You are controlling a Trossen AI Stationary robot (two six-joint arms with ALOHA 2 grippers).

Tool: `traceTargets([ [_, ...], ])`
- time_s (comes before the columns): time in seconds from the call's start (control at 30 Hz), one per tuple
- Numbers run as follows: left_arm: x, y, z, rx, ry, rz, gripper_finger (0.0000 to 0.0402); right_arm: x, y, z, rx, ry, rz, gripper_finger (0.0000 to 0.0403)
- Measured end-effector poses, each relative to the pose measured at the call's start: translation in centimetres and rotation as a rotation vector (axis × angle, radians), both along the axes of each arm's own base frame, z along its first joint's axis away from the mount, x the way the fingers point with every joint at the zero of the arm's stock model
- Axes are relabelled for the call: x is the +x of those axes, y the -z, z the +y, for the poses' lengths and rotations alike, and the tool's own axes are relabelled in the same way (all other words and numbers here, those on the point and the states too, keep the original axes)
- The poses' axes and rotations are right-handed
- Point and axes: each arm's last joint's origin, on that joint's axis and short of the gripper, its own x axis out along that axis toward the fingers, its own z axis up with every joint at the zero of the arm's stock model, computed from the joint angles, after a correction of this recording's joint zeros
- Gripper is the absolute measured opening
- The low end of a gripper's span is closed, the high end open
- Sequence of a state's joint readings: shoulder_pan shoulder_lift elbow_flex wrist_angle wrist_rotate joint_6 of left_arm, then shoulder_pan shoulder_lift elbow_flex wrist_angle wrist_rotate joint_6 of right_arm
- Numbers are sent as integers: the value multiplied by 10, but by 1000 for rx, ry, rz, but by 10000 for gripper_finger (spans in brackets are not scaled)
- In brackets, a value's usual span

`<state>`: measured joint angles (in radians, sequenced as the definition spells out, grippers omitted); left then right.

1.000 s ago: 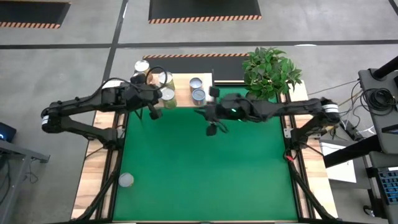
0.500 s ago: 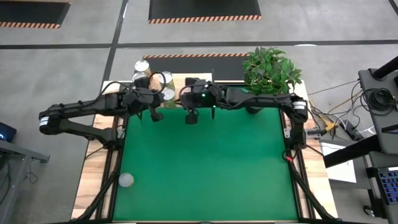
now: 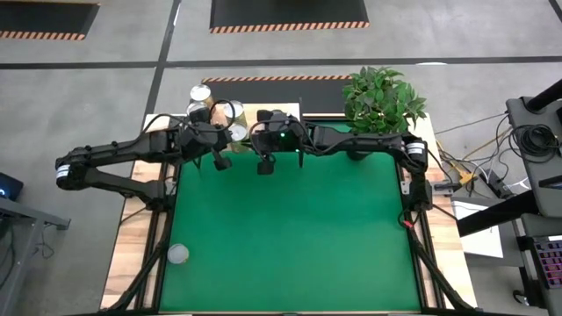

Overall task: Pick and place cans onto a shelf
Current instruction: Put the light green can on the shelf aligned with the light green can

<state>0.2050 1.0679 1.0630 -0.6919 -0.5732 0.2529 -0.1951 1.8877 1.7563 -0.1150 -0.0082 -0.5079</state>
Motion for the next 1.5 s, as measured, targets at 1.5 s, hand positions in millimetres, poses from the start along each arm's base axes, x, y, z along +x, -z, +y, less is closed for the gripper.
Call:
traceTargets([
  [1.5,2,-2,-2,-137,-41,-134,0,-1,15,-28,29,107,30,9],
])
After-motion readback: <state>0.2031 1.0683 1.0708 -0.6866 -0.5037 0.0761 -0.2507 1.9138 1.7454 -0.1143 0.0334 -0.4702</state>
